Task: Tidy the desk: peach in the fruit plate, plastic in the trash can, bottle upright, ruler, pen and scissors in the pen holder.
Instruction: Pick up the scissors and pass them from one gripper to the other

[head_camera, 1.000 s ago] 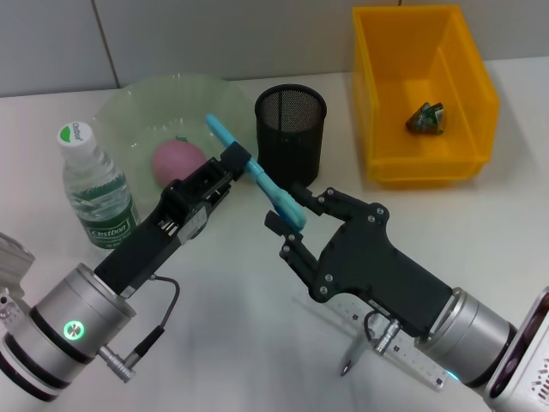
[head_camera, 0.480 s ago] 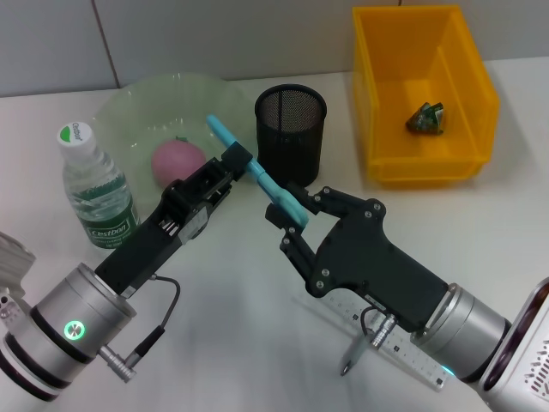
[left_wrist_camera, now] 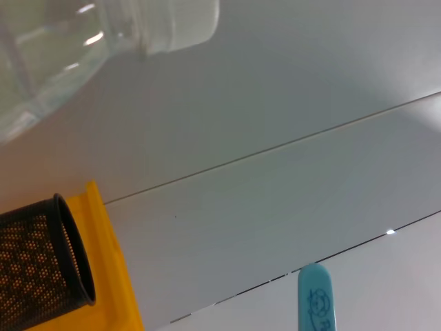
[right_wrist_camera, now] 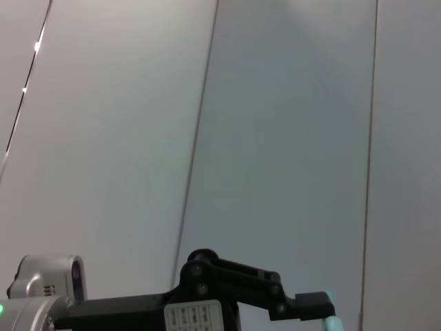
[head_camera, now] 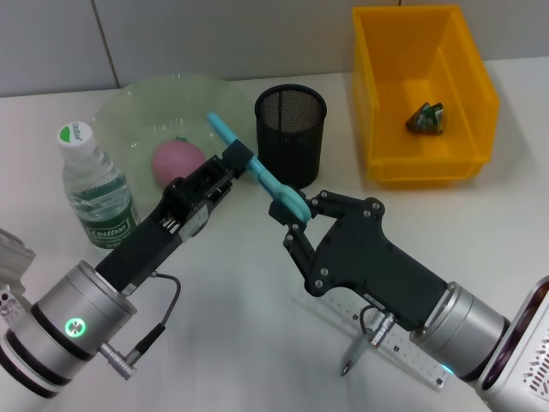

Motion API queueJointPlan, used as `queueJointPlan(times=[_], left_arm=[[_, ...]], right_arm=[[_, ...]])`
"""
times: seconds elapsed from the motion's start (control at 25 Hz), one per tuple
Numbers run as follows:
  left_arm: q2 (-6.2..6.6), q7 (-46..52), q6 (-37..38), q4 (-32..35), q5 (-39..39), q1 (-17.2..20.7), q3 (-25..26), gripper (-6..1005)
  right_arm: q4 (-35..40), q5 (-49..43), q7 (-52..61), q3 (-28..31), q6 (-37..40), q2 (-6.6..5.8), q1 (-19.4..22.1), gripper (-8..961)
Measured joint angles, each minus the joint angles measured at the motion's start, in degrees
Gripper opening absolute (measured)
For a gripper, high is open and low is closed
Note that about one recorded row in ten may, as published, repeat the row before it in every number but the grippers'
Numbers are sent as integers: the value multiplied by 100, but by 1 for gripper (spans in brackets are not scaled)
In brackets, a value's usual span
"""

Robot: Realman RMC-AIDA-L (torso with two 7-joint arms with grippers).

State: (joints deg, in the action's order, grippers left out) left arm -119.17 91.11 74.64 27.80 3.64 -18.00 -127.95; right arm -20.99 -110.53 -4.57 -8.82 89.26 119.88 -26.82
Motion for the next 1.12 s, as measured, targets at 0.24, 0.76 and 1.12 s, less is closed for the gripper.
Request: queueJointPlan(times=[0.24,0.76,1.12], left_arm=[[-1,-32,4,6,-6,-13,1,316],[-4,-32,87,-14,-18,31,24,415],[3,-45,271,-48,-12,23,71,681]], right_arm=[[-2,-2,-1,1,1,1,-3,136],[-5,-4,-1,134,34,1,40,100],[-1,5,58,253,69,0,35,79]])
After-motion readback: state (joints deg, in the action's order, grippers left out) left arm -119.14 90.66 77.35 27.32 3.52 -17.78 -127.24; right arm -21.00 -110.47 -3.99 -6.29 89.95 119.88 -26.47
